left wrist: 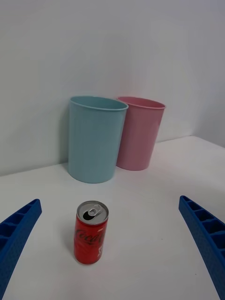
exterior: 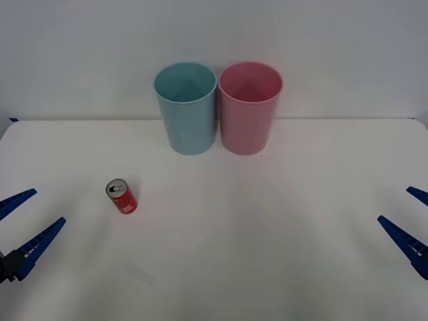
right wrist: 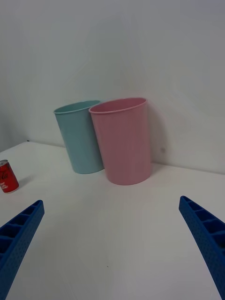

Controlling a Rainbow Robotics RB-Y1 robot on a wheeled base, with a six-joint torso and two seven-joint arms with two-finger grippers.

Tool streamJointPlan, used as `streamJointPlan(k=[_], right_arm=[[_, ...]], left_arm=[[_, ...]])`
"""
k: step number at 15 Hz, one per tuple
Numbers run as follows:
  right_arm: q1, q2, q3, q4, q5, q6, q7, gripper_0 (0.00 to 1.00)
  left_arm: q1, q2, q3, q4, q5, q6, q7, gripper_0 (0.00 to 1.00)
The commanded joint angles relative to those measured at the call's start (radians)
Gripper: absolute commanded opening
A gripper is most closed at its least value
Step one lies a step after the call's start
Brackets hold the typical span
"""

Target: Grasp the object on the table and drop it into the matching bin: aluminum can to the light blue bin, PET bottle to the pink bin.

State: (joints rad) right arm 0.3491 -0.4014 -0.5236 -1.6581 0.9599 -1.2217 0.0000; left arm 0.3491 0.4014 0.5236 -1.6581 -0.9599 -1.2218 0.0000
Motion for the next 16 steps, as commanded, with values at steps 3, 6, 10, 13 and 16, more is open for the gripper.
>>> streamJointPlan(k=[3, 6, 10, 13, 16], right_arm=[[0.0, 0.0, 0.0, 0.0, 0.0, 0.0, 0.0, 1.0], [0.0, 0.0, 0.0, 0.0, 0.0, 0.0, 0.0, 1.0], [0.0, 0.0, 0.0, 0.0, 0.0, 0.0, 0.0, 1.0], [0.0, 0.0, 0.0, 0.0, 0.0, 0.0, 0.0, 1.0], [0.0, 0.0, 0.0, 0.0, 0.0, 0.0, 0.0, 1.0]], left_arm=[[-0.002, 0.0, 0.001, 0.029, 0.003, 0.004, -0.005, 1.0], [-0.002, 0.053, -0.013, 0.04, 0.012, 0.007, 0.002, 1.0], [-0.002, 0.053, -0.005, 0.083, -0.02, 0.025, -0.018, 1.0], [0.001, 0.053, -0.008, 0.092, -0.083, 0.047, -0.031, 1.0], [0.011, 0.053, -0.013, 0.092, -0.141, 0.07, -0.052, 1.0]])
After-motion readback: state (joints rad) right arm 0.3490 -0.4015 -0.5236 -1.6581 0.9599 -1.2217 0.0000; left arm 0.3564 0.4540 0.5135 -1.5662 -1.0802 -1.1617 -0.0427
